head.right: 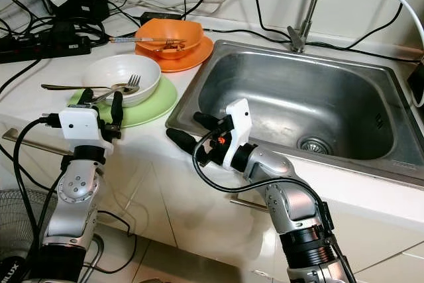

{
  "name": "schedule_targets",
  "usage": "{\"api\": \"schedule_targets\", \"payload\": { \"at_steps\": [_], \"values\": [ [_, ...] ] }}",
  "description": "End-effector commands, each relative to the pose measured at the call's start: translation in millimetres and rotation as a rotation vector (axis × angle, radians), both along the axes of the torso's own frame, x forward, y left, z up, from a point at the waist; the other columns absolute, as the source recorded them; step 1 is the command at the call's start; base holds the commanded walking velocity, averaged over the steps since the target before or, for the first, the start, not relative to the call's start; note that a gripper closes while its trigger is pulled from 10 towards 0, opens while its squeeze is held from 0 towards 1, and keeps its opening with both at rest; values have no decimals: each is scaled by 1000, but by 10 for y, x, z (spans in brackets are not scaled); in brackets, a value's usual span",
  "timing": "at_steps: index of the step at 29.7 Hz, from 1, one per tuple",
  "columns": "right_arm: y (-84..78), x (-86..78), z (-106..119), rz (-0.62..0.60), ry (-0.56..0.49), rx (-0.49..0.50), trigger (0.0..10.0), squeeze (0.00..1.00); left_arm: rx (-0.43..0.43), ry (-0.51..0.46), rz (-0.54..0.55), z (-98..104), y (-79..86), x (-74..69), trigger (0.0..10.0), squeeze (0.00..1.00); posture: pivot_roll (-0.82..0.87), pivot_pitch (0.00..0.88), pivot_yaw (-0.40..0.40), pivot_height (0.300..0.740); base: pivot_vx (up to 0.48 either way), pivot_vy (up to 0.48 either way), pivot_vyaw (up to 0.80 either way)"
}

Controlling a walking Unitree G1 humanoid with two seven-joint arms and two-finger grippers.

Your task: Kitchen organization

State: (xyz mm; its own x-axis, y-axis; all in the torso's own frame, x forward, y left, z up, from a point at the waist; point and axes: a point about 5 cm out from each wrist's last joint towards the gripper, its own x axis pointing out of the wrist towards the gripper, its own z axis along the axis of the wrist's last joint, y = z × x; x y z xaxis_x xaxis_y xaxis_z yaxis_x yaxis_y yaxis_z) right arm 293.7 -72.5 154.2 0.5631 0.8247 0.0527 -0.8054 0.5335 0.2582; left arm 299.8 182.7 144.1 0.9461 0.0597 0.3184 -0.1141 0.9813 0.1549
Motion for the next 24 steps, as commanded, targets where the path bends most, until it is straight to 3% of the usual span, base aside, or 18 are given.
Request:
{"api": "schedule_targets", "payload": {
  "at_steps": [1,16,17,18,20,21,24],
  "values": [
    [9,13,46,8,-18,-8,10000,0,-3,14,-22,-21,-24,31,0,0,-77,0,-2,740,0,0,0],
    [8,-1,47,10,-16,-3,10000,0,-12,7,-49,-28,-98,31,0,0,-80,0,-4,740,0,0,0],
    [8,-1,47,10,-15,-3,10000,0,-9,7,-47,-28,-96,31,1882,0,-80,0,-4,740,0,0,0],
    [8,-1,45,10,-15,-3,10000,0,-3,8,-47,-26,-93,34,5843,0,-79,0,-4,740,0,0,0],
    [9,-1,44,11,-14,-3,10000,0,-3,9,-46,-26,-87,37,5255,0,-79,0,-4,740,0,0,0],
    [10,0,43,11,-14,-3,10000,0,-6,9,-49,-25,-87,40,392,0,-79,0,-2,740,0,0,0],
    [10,0,41,9,-14,-2,10000,0,-13,5,-56,-21,-90,43,0,0,-79,0,-2,740,0,0,0]
  ]
}}
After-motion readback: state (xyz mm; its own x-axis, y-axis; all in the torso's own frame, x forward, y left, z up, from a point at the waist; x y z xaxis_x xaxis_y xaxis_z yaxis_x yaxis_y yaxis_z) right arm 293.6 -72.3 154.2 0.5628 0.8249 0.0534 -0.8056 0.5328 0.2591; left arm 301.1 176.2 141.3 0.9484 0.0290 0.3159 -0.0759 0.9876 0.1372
